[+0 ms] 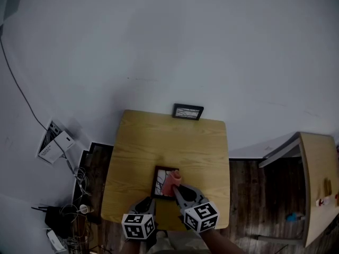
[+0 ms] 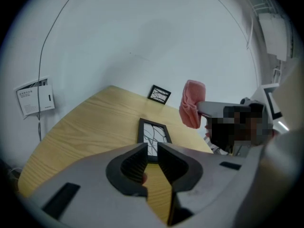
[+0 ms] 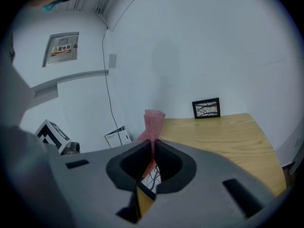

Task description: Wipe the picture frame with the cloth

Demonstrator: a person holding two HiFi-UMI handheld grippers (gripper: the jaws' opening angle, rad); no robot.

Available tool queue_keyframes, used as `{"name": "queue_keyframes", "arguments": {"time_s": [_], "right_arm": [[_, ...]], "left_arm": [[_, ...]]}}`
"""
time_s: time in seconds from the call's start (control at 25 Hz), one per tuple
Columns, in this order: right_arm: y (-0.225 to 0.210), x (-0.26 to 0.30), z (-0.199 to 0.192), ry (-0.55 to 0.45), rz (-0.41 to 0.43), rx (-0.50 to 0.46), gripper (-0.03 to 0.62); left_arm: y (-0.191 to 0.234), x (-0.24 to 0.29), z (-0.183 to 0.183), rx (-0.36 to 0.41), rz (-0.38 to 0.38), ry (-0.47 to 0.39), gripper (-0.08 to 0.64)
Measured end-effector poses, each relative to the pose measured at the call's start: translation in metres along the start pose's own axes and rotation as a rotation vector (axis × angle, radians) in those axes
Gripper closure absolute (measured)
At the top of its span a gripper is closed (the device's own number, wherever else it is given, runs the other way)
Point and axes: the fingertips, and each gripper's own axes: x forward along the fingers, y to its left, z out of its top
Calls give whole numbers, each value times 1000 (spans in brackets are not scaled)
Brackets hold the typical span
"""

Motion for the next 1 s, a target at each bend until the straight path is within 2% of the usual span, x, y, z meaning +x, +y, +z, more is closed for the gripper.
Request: {"name": "queue_keyframes", "arguments": {"time_s": [0.08,0.12,0.44,0.76,1.0], "right_arm": [[-4,9,-5,19,8,7,575],[-6,13,-6,28,12,9,575],[-17,52,-26,107,38,10,575],[-28,87,-47,195,38,6,575],[-30,106,-64,278,23,-49,575]], "left_arm": [[3,9,-4,-11,-1,26,442],[4,13,-6,-15,0,39,437],[23,42,-19,-43,41,111,431],[22,58,-24,-41,17,164,433],[22,60,-23,-38,3,172,433]]}}
